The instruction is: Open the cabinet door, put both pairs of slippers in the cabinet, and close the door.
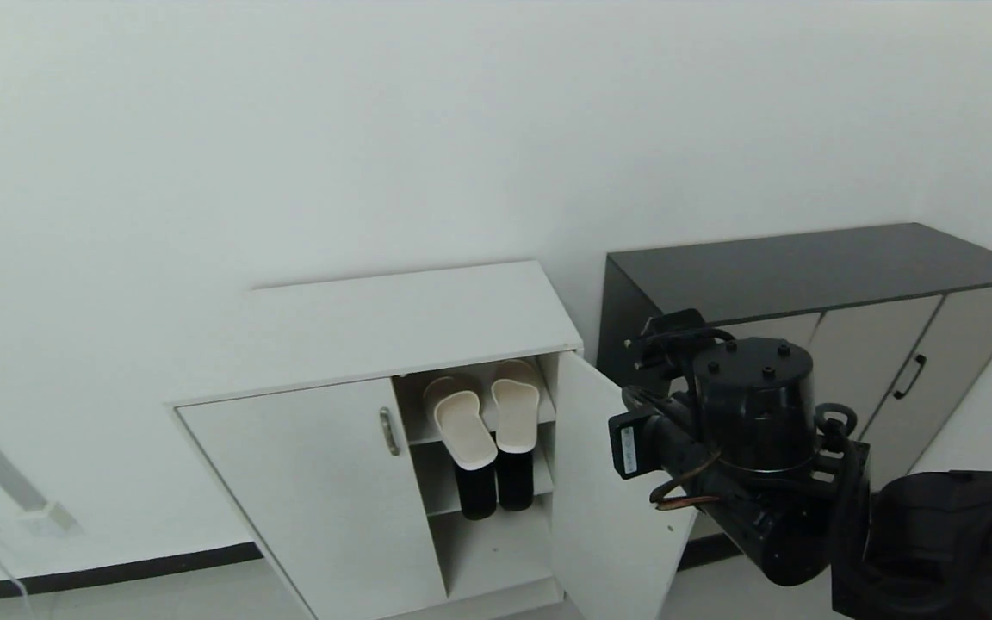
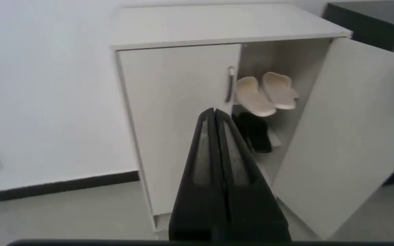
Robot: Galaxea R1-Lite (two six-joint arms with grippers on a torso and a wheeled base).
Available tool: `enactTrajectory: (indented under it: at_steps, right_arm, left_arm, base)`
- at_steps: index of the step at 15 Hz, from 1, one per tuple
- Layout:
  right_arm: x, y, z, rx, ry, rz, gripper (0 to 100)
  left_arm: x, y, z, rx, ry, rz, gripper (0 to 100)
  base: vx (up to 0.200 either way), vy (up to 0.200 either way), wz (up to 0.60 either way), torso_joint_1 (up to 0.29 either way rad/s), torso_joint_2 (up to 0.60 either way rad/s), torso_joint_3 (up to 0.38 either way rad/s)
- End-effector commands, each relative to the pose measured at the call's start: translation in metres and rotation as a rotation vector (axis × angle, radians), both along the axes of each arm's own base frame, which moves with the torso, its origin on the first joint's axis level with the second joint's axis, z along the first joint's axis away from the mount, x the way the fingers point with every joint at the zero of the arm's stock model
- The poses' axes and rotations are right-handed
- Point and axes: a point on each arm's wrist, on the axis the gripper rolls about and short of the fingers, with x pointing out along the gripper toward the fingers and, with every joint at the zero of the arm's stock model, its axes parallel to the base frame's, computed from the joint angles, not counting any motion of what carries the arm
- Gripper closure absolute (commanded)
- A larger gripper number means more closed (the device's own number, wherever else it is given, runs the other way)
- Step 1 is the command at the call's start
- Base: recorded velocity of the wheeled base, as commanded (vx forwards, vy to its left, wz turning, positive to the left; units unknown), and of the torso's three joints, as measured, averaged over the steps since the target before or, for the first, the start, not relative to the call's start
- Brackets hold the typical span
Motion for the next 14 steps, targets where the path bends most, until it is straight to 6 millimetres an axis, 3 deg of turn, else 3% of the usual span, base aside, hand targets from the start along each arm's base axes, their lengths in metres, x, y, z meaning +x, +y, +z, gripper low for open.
enactTrajectory:
  at_steps: [1, 8, 12, 14]
  right_arm:
    - [0.002, -0.001, 0.000, -0.001, 0.000, -0.007, 100]
    - [0.003, -0.001, -0.001, -0.002, -0.006, -0.007, 100]
    - [0.005, -0.003, -0.002, 0.002, -0.038, -0.014, 100]
    - [0.017, -0.007, -0.004, 0.000, -0.033, -0.045, 100]
  left_arm:
    - [0.000, 0.000, 0.000, -0.001, 0.001, 0.002, 100]
    - [0.000, 0.000, 0.000, -0.001, 0.001, 0.000, 100]
    - [0.000, 0.000, 0.000, -0.002, 0.001, 0.000, 100]
    - [0.000, 0.000, 0.000, -0.001, 0.001, 0.000, 100]
  base:
    - [0.000, 0.000, 0.00, 0.000, 0.00, 0.000]
    - [0.000, 0.000, 0.00, 0.000, 0.00, 0.000]
    - [-0.200, 0.000, 0.00, 0.004, 0.00, 0.001]
    - [-0.100, 0.000, 0.00, -0.006, 0.00, 0.001]
